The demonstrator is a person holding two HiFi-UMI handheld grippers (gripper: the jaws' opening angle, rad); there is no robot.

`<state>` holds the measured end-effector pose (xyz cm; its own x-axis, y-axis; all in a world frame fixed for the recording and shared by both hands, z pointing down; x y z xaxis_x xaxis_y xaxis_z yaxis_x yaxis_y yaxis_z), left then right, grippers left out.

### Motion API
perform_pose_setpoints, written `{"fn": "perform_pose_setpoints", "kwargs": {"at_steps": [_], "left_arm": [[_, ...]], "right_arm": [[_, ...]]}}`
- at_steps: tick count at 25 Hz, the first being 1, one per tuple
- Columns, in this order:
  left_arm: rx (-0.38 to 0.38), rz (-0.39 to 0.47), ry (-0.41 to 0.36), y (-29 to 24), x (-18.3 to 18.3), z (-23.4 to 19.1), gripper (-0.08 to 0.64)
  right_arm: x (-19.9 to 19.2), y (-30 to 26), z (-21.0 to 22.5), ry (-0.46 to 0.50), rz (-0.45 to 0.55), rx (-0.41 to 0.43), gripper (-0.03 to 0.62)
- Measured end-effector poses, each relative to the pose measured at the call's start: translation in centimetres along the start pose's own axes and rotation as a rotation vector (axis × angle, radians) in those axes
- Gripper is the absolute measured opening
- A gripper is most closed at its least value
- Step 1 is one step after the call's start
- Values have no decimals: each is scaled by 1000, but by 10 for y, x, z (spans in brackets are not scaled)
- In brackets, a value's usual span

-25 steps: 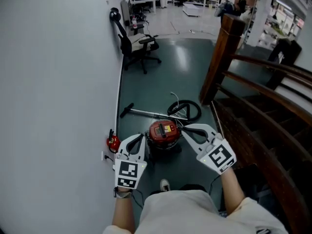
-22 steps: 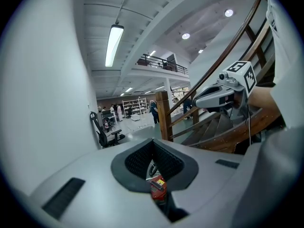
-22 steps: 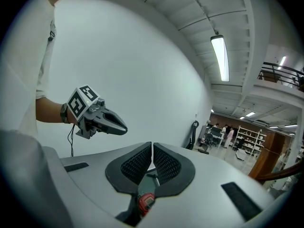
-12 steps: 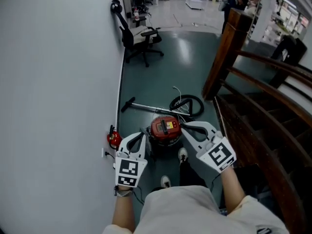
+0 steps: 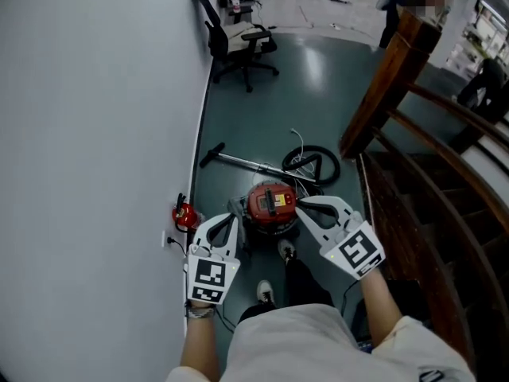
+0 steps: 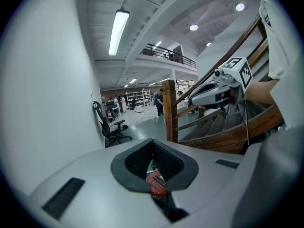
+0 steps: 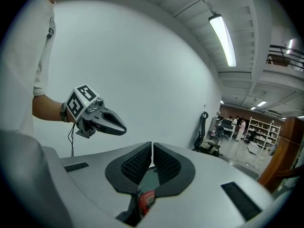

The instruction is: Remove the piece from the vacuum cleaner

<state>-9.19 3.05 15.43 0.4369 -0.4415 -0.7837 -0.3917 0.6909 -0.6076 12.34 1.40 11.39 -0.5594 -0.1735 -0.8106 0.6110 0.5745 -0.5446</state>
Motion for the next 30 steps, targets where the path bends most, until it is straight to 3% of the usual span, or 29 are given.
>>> {"fn": "perform_pose_setpoints", "kwargs": {"at_steps": [4, 10, 18, 30], "left_arm": [[5, -27, 10, -25, -2, -7, 2], [28, -64, 99, -70, -25, -29, 3], [46, -141, 140, -140, -62, -48, 3], [57, -266, 289, -220, -135, -43, 3]], "right_arm": [[-9, -26, 20, -2, -15, 36, 31], [-41, -72, 46, -82, -35, 45, 31], [-90, -149, 70, -62, -133, 164, 31], [-175, -229, 84, -273, -192, 221, 31]]}}
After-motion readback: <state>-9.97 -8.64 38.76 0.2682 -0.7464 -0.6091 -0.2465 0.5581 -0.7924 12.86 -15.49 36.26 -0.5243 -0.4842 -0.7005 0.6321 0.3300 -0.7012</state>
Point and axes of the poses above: the fingertips, and each gripper's own axes: y backward along the fingers, z to its right, x out of its top, the point moved 7 cm from there along y, backward along the fingers, and after that the axes turned 15 degrees about -z, right-handed, at the moved point
